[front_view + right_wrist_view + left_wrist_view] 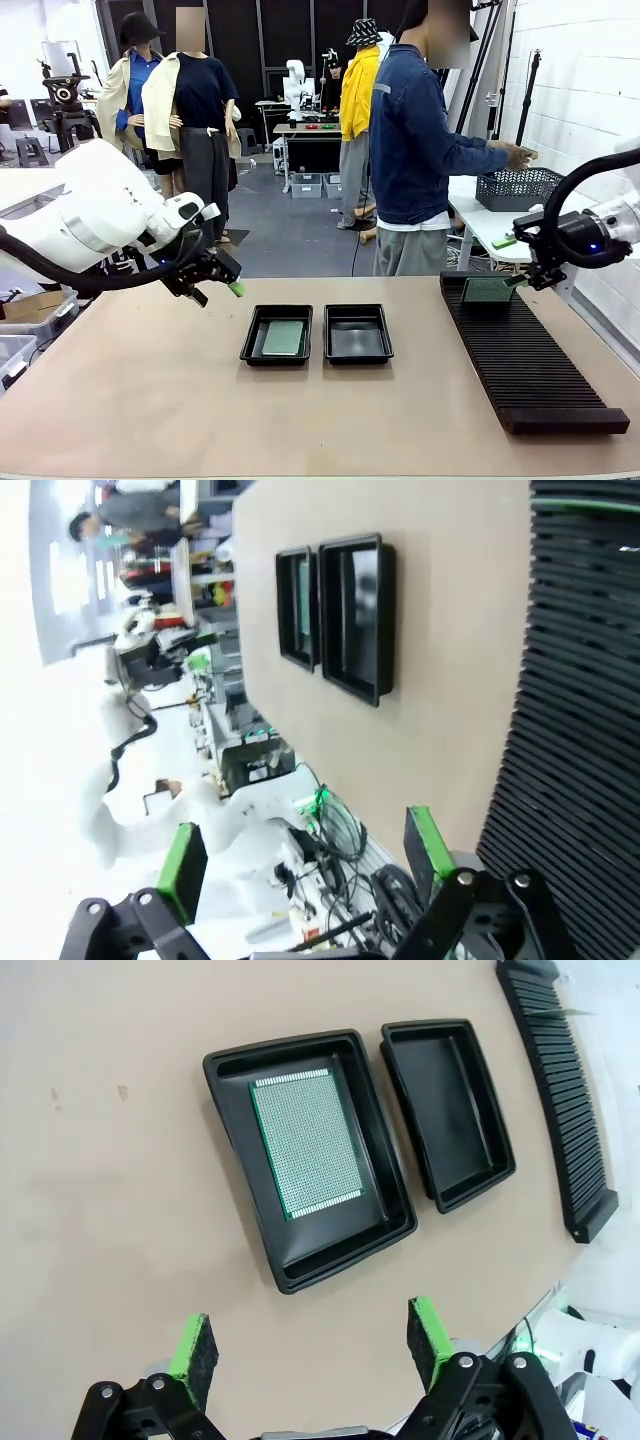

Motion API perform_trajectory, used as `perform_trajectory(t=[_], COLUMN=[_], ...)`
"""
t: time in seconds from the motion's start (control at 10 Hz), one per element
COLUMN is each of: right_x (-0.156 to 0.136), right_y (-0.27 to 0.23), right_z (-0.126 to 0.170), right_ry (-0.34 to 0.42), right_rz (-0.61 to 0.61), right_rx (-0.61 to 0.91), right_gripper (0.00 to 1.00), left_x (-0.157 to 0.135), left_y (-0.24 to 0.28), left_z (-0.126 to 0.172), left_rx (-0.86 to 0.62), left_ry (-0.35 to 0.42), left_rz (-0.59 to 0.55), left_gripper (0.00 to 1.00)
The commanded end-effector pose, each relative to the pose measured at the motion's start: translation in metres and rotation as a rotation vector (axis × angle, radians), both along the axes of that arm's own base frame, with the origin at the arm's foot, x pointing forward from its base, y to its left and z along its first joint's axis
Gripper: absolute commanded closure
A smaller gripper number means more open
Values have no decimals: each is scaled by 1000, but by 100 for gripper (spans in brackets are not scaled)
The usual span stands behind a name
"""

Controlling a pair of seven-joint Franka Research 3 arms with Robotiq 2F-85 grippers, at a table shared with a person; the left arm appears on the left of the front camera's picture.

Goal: Inspect and transfer BCBs to ESD trays.
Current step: Pick up the ESD tray and place it on the left side of the table.

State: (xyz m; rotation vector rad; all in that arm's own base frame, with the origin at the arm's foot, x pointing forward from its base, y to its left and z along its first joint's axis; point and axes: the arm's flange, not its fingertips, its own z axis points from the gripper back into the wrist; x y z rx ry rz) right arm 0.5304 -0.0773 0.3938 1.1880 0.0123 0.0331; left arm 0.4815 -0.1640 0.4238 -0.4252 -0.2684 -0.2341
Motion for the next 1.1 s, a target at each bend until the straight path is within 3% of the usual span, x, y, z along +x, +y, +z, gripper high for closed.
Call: perform_trajectory(t=[0.0, 0.3, 0.6, 1.0], right_x=[12, 17, 6, 6], right_y=[-9, -18, -12, -12], right_z=[-6, -14, -14, -14], right_ry=[-14, -29, -7, -7], right_rz=[23, 56, 43, 43], right_rx=[72, 145, 78, 78], right_gripper=[0, 0, 0, 0], left_x=[1, -1, 1, 19], left_y=[-22, -44, -61, -71], left_z=[3, -12, -35, -71], left_rx=[69, 161, 204, 219], left_ry=[-8, -28, 32, 62], left_rz=[17, 21, 130, 149], left_gripper=[0, 0, 0, 0])
